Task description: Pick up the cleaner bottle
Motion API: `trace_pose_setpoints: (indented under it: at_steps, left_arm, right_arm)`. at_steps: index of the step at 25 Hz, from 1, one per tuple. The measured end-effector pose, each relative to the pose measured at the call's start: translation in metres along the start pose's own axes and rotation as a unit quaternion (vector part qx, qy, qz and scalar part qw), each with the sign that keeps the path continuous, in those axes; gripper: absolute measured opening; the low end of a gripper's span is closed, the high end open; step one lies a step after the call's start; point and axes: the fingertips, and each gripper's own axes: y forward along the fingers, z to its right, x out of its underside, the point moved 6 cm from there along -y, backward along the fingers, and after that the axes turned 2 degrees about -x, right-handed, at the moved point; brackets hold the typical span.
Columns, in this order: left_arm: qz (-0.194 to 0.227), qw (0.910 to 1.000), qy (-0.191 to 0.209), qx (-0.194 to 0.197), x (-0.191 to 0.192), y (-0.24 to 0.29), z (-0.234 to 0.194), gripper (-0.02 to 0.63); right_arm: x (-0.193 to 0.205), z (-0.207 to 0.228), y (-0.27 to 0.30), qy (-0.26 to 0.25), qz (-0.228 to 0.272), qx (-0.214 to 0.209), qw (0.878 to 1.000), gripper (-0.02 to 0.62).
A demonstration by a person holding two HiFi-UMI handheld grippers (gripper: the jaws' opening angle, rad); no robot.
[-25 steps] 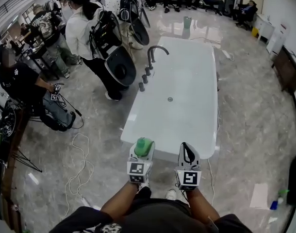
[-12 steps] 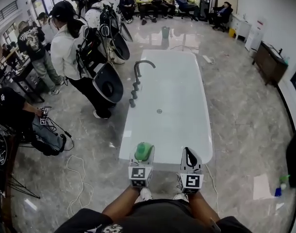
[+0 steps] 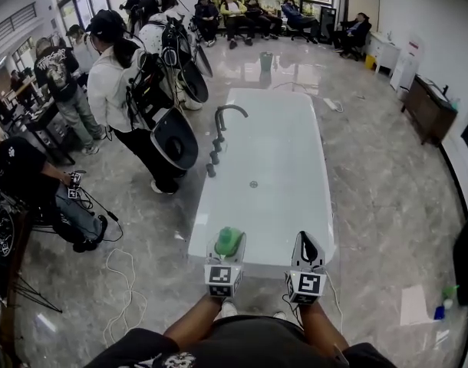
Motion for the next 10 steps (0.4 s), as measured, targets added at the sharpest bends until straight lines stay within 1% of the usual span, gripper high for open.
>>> trace_pose_setpoints:
  at_steps: [4,6,10]
  left_arm:
    - [0.002,0.9999,0.01,-0.004,0.0,0.003,0.004,0.179]
    - [-0.008,0.9998,0.014,-0.007,0.005,0.004,0.006,0.179]
    - [-0.014,0.9998,0.01,-0.008,0.003,0.005,0.012,0.179]
  right_arm:
    - [-0.004,0.007,0.0,0.001,0.005,-0.001,1.0,0.015]
    - [-0.006,0.01,0.0,0.001,0.007,-0.003,1.0,0.015]
    - [-0.006,0.015,-0.001,0.0,0.008,-0.005,1.0,0.015]
